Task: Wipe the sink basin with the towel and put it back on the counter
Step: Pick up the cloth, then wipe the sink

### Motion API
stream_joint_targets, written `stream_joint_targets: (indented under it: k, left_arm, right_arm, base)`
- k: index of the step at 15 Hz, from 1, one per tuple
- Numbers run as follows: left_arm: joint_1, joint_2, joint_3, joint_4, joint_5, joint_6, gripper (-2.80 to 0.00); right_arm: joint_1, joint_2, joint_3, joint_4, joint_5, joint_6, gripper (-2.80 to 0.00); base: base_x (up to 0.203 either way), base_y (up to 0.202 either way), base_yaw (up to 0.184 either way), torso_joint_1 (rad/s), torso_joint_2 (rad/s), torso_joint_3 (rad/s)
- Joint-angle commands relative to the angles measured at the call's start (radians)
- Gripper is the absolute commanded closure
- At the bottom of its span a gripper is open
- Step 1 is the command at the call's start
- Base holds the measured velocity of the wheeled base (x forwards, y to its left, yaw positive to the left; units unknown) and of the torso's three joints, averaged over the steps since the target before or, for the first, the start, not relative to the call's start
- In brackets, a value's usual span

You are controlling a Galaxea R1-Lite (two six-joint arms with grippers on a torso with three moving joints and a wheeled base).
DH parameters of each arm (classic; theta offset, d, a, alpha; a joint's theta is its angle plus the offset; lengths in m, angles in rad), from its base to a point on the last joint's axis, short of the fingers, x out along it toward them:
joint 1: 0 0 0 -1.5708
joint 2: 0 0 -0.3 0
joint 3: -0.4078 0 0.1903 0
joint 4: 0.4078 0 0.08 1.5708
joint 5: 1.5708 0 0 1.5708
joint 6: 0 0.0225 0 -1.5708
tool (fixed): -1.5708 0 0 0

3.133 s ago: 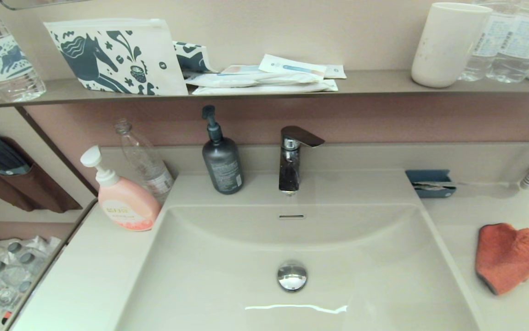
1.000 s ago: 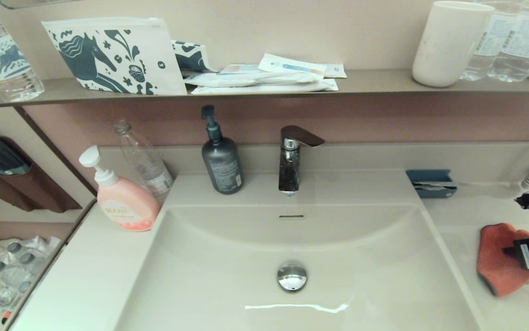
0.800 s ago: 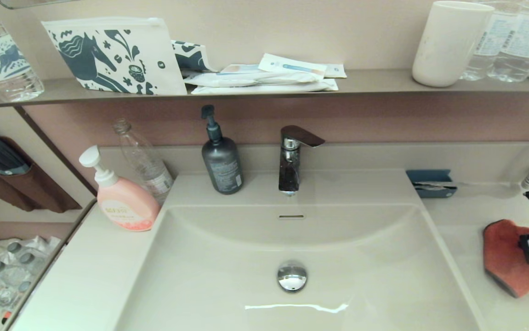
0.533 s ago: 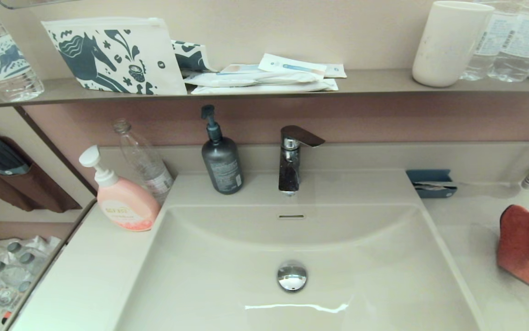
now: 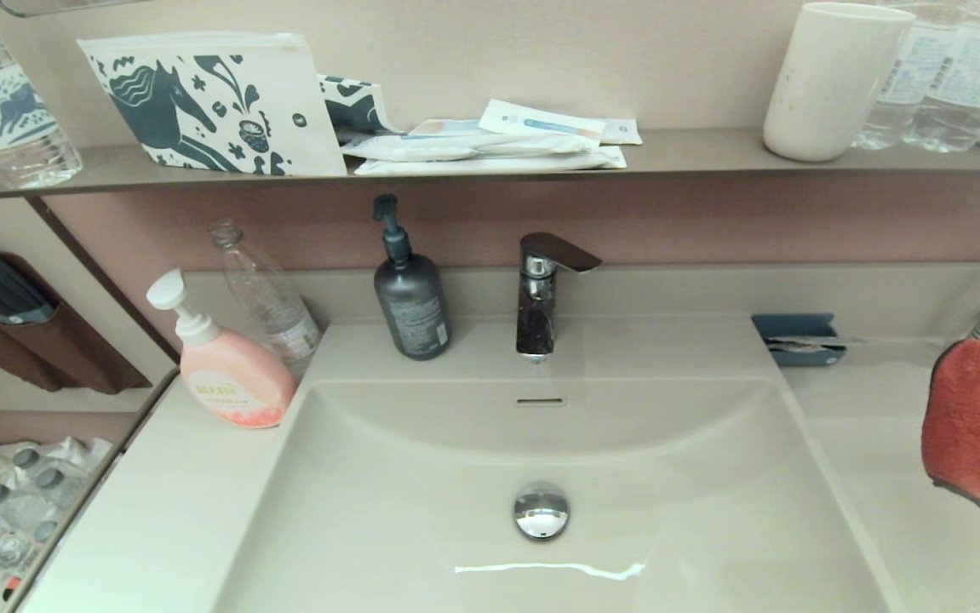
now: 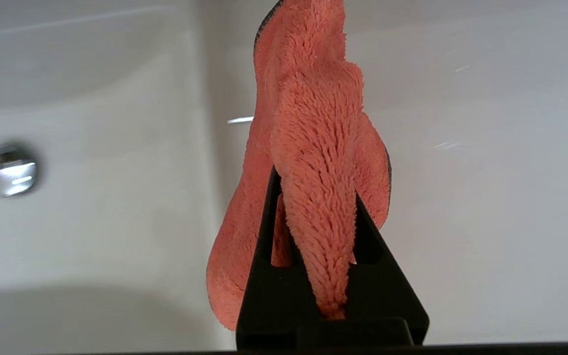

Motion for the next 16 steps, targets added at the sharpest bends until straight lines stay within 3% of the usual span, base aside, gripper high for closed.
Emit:
stream_joint_targets:
  k: [1,6,8,12,16]
  left_arm:
    - [0.0,0.002,0.0,-0.001,0.0,0.0,0.0]
    - [0.0,0.002,0.0,-0.001,-0.001,0.0,0.0]
    - [0.0,0.002,0.0,-0.001,0.0,0.0,0.0]
    - [0.0,0.002,0.0,-0.001,0.0,0.0,0.0]
    - [0.0,0.002,0.0,-0.001,0.0,0.0,0.0]
  right_arm:
    - [0.151,-0.049,-0.043,0.078,-0.017,0.123,0.0]
    - [0.559,-0.014,0.0,0.115,-0.231,0.449,0.0]
    - [0.676,0.065,0.026,0.096,-0.305,0.563,0.0]
    - [0.832,0.235,0.133,-0.109,-0.384,0.689,0.0]
    - [0.882,0.422,0.24,-0.324,-0.408,0.772,0.0]
  base:
    - [0.0,0.0,0.0,0.0,0.0,0.0]
    - [0.0,0.0,0.0,0.0,0.0,0.0]
    - [0.0,0.0,0.0,0.0,0.0,0.0]
    - [0.0,0.0,0.0,0.0,0.0,0.0]
    - [0.0,0.0,0.0,0.0,0.0,0.0]
